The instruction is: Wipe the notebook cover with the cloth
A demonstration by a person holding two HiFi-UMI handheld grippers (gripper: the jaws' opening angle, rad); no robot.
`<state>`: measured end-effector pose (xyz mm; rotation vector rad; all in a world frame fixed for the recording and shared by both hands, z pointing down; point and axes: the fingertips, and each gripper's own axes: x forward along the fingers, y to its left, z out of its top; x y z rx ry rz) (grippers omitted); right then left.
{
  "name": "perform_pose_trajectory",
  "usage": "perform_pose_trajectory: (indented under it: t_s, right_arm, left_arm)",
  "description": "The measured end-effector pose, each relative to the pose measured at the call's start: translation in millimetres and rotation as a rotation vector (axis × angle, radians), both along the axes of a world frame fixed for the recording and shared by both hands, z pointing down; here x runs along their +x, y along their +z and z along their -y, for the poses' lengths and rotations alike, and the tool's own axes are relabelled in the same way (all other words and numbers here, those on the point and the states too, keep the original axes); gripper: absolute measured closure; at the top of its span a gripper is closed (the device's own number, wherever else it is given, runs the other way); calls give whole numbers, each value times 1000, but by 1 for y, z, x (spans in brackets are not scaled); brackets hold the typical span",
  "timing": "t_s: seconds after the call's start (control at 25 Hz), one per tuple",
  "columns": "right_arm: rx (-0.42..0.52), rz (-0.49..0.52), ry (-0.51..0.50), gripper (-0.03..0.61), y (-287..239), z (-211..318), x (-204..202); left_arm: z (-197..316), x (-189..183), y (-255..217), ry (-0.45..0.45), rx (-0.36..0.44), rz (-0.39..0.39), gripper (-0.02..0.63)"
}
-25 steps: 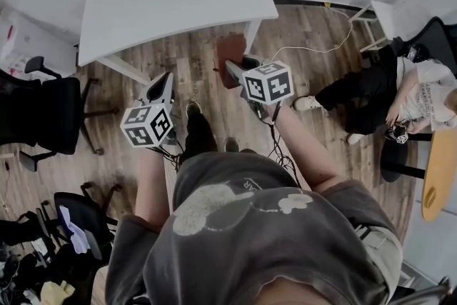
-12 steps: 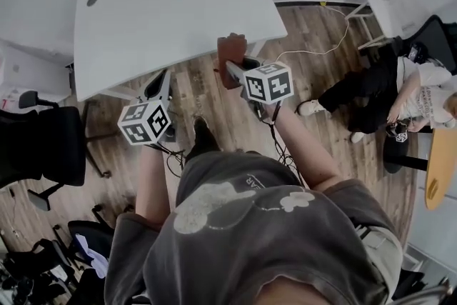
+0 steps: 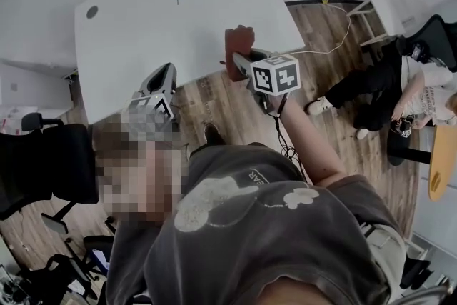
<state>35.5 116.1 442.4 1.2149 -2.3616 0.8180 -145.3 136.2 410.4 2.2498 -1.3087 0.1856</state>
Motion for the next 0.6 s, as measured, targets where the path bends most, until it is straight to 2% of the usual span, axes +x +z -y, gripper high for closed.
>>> perform_pose_trajectory:
  t_s: [0.32,0.6]
  right_arm:
    - [15,-15,75,502,-6,31,-17]
    - [1,-28,104,502,-5,49,-4]
  left_arm:
    - [39,-29,-6,50,13,-16,604]
    - [60,-22,-5,70,6,-31,605]
